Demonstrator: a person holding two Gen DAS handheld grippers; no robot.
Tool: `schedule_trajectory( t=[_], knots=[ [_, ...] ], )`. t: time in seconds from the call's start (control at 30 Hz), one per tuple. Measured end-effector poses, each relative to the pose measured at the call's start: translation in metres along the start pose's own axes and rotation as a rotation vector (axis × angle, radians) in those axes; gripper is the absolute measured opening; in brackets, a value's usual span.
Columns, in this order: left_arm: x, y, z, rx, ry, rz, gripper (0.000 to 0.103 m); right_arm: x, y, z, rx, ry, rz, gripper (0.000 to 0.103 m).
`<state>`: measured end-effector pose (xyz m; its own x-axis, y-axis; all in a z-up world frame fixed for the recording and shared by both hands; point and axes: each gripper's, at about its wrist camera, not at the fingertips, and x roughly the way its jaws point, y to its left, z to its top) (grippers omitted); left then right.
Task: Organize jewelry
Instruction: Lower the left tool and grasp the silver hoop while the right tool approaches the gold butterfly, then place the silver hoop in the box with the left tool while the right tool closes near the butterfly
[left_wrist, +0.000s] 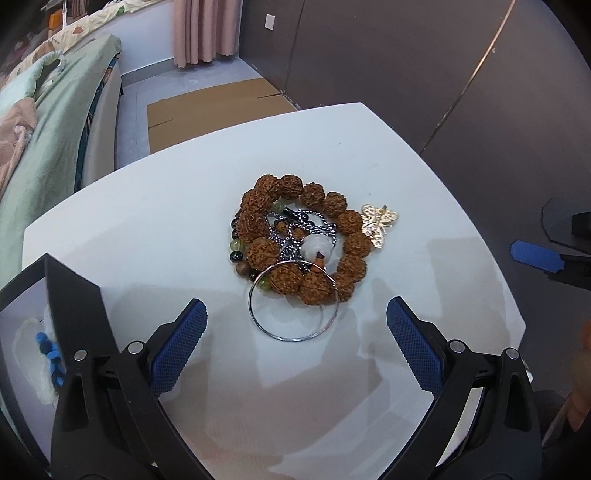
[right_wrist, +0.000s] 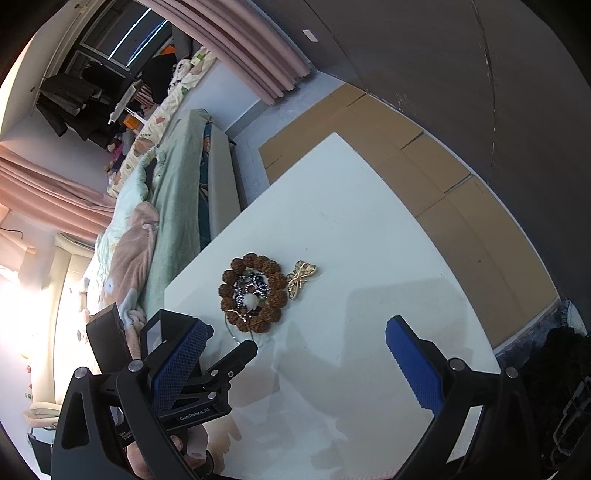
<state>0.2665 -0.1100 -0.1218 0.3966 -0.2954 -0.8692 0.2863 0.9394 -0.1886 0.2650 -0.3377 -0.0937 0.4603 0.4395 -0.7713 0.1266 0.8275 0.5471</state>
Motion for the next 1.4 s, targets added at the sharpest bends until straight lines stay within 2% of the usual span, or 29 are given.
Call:
schedule_trajectory(
  t=[0.03,0.13,0.17,0.4,0.57,0.67,0.77,0.9,1.03,1.17,1.33,1.4],
  knots=[
    [0.003,0.000,-0.001,0.001,0.003,-0.003,0.091,0.002,0.000,0.000,0.001,-0.001,-0.006,0.095],
    [0.005,-0.002,-0.002,0.020,0.007,-0.004,0.056,0.015,-0.001,0.003,0.018,0.012,-0.013,0.088],
    [0.004,-0.002,-0.002,0.022,0.015,-0.023,0.050,0.019,0.000,0.003,0.021,0.020,-0.004,0.082],
    [-0.009,0.006,0.000,-0.003,-0.007,-0.066,0.050,0.051,0.008,0.006,0.026,0.052,-0.008,0.054],
    [-0.023,0.017,0.004,-0.029,-0.038,-0.091,0.050,0.065,0.014,0.009,0.026,0.043,-0.045,0.047],
    [-0.027,0.024,0.006,-0.050,-0.052,-0.102,0.050,0.070,0.017,0.010,0.023,0.040,-0.050,0.047],
    [-0.033,0.033,0.009,-0.074,-0.070,-0.113,0.050,0.072,0.019,0.011,0.015,0.031,-0.065,0.039],
    [-0.041,0.043,0.012,-0.098,-0.094,-0.120,0.050,0.077,0.023,0.014,0.003,0.018,-0.113,0.036],
    [-0.047,0.052,0.015,-0.117,-0.107,-0.127,0.050,0.083,0.025,0.017,-0.009,0.005,-0.173,0.036],
    [-0.052,0.056,0.016,-0.124,-0.119,-0.130,0.050,0.090,0.027,0.019,-0.006,0.010,-0.187,0.036],
    [-0.059,0.060,0.015,-0.132,-0.131,-0.125,0.050,0.095,0.036,0.020,-0.051,-0.003,-0.246,0.033],
    [-0.061,0.061,0.015,-0.134,-0.133,-0.120,0.050,0.097,0.038,0.021,-0.067,-0.008,-0.283,0.026]
  ],
)
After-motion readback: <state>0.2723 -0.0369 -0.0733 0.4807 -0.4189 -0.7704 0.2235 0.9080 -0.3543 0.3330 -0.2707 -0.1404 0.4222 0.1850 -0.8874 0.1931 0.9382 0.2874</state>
